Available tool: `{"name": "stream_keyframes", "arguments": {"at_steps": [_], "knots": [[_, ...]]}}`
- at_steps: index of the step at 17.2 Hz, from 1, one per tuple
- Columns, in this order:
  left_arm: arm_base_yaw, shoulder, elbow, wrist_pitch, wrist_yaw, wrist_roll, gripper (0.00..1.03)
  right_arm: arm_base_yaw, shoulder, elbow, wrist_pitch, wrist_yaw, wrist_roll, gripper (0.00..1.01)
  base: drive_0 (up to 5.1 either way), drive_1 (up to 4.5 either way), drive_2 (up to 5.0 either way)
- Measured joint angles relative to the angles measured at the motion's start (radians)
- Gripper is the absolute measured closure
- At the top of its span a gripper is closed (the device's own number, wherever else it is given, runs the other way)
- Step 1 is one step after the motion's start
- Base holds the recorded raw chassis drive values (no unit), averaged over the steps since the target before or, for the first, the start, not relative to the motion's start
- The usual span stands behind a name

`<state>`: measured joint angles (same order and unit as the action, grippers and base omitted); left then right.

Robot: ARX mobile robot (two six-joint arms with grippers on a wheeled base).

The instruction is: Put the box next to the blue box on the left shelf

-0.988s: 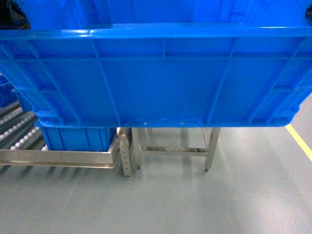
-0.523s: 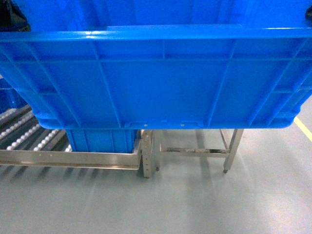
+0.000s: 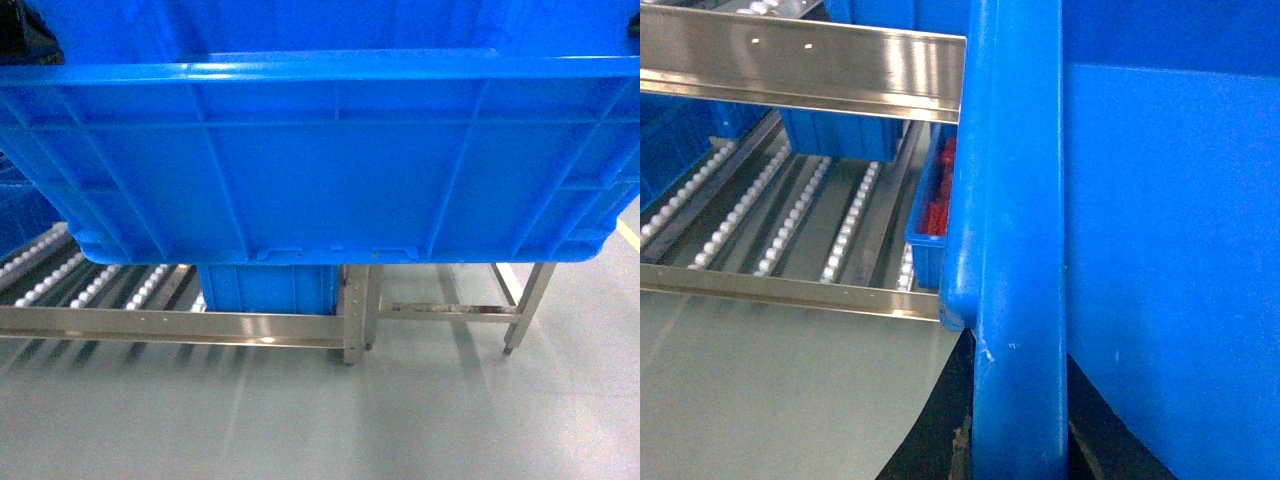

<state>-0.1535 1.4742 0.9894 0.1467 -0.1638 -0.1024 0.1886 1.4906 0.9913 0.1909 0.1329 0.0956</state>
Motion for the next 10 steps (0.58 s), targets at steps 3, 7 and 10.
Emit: {"name": "stream_keyframes", "arguments": {"at_steps": [3, 7, 10], "knots": [[0.0, 0.0, 0.0, 0.0, -0.001, 0.002, 0.95, 0.0, 0.0, 0.0, 0.0, -0.003, 0.001, 0.93, -5.0, 2.46, 2.5], [0.0, 0.0, 0.0, 0.002, 0.0, 0.003, 0.95, 0.0, 0.0, 0.0, 0.002, -0.002, 0.001, 0.93, -5.0, 2.41, 2.4], [0.0, 0.0, 0.0, 0.002, 0.0, 0.002, 0.95, 0.0, 0.0, 0.0, 0.002, -0.002, 0.0, 0.93, -5.0, 2.36, 2.4]]}}
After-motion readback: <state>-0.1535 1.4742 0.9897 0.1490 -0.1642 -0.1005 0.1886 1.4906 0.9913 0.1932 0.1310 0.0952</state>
